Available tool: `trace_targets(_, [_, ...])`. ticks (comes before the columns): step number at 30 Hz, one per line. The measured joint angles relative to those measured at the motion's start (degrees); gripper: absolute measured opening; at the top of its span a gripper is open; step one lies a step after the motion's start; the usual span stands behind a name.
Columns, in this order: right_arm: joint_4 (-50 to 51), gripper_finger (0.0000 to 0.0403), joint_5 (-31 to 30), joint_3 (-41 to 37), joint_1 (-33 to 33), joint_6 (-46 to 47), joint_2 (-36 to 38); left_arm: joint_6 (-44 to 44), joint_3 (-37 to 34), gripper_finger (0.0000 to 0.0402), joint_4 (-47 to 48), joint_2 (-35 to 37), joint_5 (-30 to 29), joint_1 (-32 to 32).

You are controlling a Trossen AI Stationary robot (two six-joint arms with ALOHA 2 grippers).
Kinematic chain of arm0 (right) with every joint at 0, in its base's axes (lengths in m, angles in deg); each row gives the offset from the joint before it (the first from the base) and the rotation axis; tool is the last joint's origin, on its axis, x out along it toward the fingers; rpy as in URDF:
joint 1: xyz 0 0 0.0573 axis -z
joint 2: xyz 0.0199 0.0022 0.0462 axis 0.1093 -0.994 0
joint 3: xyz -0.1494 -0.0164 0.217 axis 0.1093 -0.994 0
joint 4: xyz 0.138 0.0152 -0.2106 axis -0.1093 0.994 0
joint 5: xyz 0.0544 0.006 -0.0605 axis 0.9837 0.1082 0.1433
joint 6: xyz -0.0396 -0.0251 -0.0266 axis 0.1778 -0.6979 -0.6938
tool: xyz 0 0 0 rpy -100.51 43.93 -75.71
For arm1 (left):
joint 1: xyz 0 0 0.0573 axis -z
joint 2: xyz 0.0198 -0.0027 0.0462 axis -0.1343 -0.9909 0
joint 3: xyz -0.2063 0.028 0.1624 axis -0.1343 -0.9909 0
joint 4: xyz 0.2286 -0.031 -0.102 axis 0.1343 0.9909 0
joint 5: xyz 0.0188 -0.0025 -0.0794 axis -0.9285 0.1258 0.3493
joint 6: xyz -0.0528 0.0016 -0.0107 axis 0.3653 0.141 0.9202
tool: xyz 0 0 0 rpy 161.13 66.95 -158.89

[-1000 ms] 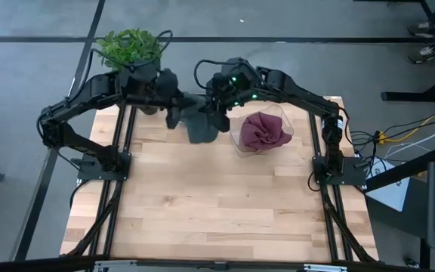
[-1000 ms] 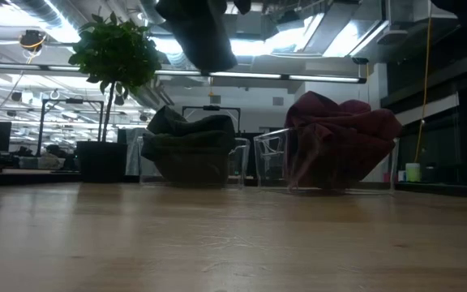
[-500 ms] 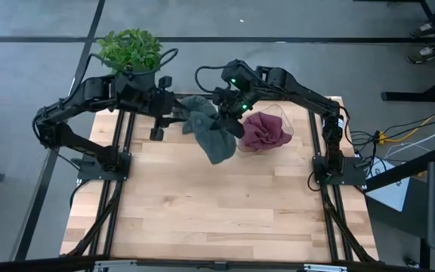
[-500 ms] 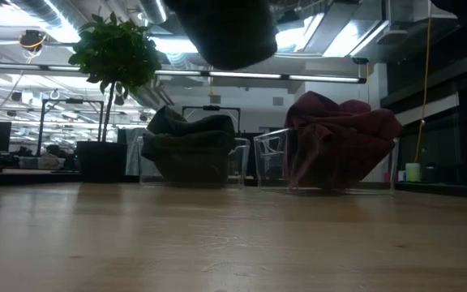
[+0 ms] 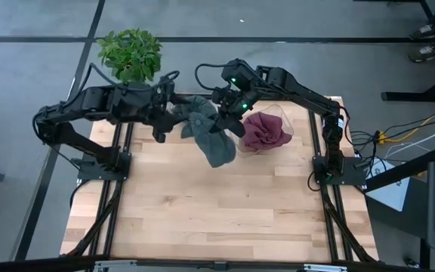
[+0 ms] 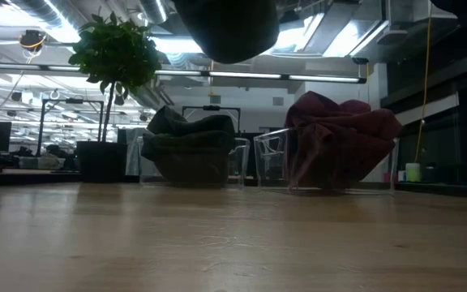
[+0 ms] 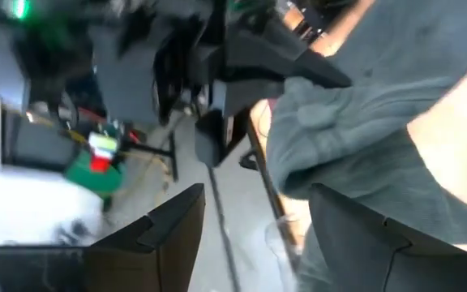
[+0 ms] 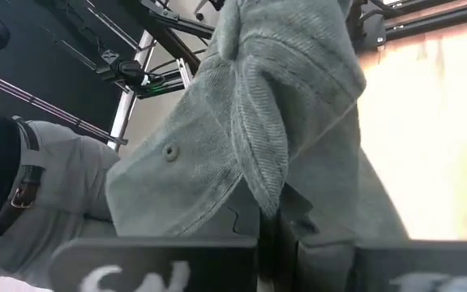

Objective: Pick & Place hat
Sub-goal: Put the black cap into the left transparent bin

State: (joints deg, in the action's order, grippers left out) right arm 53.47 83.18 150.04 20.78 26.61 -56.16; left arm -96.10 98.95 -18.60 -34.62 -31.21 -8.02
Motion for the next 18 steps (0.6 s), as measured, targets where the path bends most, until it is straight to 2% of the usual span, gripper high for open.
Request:
trace_targets(7, [-0.1, 0.0004, 0.1, 0.0, -0.1, 1.0, 0.0, -7.8, 0.0, 0.0216, -0.1, -1.0, 3.1, 2.2])
trace_targets(18, [-1.0, 0.0004, 1.2, 0.0, -0.1, 1.4, 0.0, -10.1, 0.0, 0.0216, -0.1, -4.0, 8.4, 2.6])
